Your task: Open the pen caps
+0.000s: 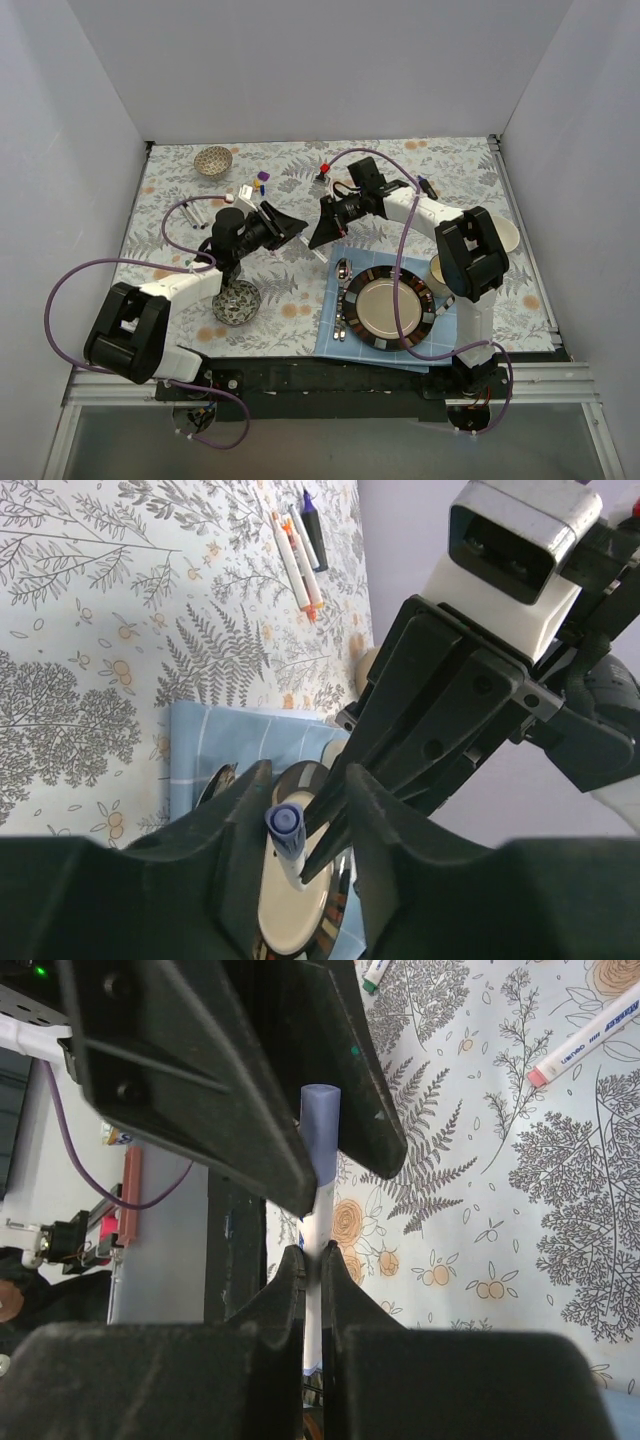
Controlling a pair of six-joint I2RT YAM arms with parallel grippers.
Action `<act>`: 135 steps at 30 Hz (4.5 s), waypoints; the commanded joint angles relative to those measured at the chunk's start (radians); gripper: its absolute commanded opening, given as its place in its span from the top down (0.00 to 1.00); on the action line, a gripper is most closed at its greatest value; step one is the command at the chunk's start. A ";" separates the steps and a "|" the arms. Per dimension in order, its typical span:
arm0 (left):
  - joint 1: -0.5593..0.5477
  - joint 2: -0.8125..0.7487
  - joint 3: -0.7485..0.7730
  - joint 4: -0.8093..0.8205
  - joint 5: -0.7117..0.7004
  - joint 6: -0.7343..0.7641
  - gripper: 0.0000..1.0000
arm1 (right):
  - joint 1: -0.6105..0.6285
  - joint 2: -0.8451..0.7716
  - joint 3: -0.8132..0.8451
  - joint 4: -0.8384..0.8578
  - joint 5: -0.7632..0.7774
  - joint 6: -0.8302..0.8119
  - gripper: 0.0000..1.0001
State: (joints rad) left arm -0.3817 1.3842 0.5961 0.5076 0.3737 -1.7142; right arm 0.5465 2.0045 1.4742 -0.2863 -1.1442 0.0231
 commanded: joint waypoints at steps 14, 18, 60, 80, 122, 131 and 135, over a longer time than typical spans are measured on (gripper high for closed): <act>-0.011 0.012 0.045 0.091 0.056 0.025 1.00 | -0.017 -0.039 -0.045 0.127 -0.114 0.092 0.54; -0.031 0.038 0.065 0.115 0.083 0.025 1.00 | -0.017 -0.043 -0.069 0.191 -0.138 0.152 0.48; 0.333 0.621 0.792 -0.643 -0.285 0.292 1.00 | -0.221 -0.158 -0.026 -0.097 0.577 -0.288 0.99; 0.333 0.707 0.923 -0.727 -0.413 0.347 0.50 | -0.293 -0.107 0.000 -0.119 0.777 -0.356 0.98; 0.317 -0.531 0.111 -0.678 -0.361 0.608 0.02 | 0.016 -0.081 0.182 -0.204 0.511 -0.375 0.53; 0.317 -0.617 0.105 -0.693 -0.522 0.561 0.02 | 0.259 0.243 0.527 -0.220 0.904 -0.031 0.45; 0.317 -0.637 0.100 -0.690 -0.526 0.558 0.02 | 0.322 0.327 0.598 -0.203 1.099 0.012 0.41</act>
State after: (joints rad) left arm -0.0628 0.7807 0.7002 -0.1795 -0.1017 -1.1503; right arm 0.8295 2.2875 1.9755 -0.5037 -0.2832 -0.0750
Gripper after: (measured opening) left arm 0.982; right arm 0.575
